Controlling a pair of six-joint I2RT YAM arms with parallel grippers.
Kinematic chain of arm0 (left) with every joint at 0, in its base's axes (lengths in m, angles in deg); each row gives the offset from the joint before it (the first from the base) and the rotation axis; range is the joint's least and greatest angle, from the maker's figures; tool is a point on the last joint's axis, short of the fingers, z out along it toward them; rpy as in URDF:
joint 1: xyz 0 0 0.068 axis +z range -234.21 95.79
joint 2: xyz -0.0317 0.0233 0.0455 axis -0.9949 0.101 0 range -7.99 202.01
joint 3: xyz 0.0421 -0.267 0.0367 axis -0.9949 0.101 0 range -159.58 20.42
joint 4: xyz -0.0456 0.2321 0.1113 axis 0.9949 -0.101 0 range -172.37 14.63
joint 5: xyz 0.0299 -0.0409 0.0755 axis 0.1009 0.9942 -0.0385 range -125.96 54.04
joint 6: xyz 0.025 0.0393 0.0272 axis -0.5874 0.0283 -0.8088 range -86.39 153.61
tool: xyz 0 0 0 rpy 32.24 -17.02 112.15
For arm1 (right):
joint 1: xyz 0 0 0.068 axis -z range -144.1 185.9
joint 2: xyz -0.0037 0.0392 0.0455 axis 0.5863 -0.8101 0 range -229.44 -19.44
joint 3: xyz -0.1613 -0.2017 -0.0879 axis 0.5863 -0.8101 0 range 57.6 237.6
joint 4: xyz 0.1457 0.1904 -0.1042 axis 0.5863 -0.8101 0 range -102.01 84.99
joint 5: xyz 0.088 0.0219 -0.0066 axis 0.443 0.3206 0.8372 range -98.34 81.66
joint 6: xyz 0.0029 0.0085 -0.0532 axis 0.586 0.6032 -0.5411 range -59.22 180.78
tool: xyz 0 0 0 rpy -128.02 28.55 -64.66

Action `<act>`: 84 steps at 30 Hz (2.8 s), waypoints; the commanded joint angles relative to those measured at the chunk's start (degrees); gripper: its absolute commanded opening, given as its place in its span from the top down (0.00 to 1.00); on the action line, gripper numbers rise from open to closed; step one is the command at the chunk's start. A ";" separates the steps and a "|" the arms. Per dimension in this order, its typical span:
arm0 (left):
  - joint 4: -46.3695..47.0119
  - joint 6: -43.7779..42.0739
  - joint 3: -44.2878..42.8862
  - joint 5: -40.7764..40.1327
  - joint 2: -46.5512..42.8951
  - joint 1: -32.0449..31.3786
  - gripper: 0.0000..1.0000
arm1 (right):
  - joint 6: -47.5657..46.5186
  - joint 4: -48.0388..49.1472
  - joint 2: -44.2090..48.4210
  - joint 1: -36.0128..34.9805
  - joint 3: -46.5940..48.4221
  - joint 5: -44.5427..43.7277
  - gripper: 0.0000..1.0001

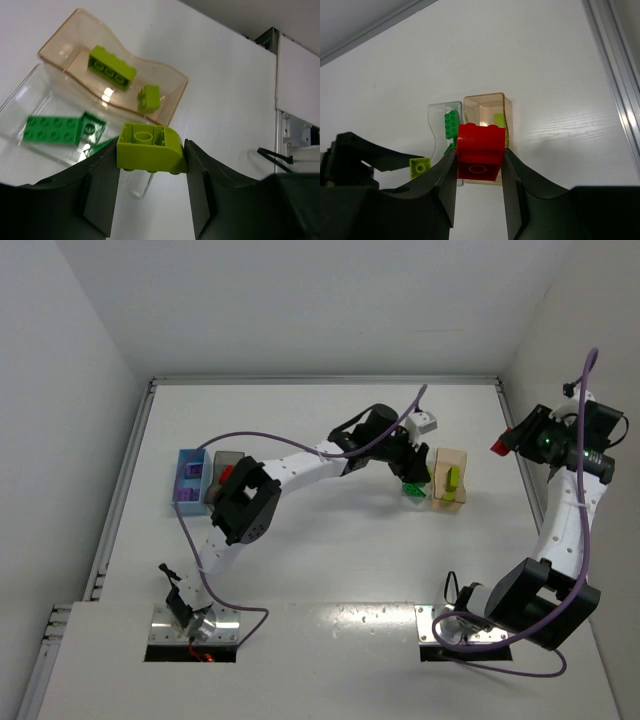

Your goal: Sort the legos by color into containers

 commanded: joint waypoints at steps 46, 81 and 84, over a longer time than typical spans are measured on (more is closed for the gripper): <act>-3.65 1.13 -14.72 -23.01 -8.93 11.69 0.18 | 6.02 6.98 -0.89 -4.60 -2.91 15.79 1.00; -13.06 8.51 29.95 -5.44 -55.54 65.14 0.19 | 3.21 17.53 -57.75 -71.85 47.97 11.23 1.00; -11.83 9.82 31.62 -3.42 -55.01 66.81 0.19 | 5.13 21.99 -60.48 -73.08 50.18 10.43 1.00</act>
